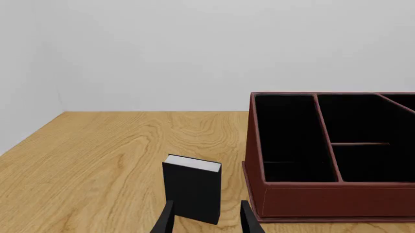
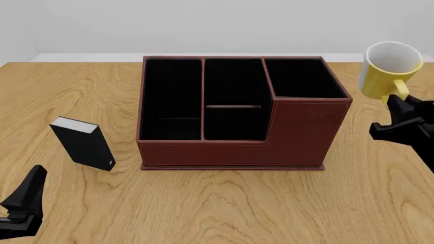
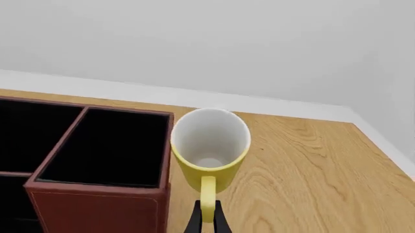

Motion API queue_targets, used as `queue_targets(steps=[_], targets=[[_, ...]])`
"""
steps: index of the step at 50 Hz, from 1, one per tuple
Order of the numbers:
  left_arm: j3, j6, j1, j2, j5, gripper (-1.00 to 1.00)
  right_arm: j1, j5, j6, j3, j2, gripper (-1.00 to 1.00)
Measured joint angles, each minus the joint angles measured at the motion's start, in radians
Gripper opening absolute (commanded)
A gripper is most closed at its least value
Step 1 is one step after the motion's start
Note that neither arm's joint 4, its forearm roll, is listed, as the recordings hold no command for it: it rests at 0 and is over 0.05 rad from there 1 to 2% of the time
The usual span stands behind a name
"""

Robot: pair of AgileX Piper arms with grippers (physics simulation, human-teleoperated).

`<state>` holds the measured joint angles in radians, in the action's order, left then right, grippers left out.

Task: Pick up the yellow and white mug and place it to the right of the caddy.

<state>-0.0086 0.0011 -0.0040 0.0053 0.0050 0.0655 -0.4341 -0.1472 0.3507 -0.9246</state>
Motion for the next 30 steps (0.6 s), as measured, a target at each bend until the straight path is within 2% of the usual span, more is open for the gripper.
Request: queue_targets(steps=[30], targets=[[0.0, 0.0, 0.0, 0.0, 0.0, 1.0, 0.022, -0.16, -0.008, -0.123, -0.105, -1.0]])
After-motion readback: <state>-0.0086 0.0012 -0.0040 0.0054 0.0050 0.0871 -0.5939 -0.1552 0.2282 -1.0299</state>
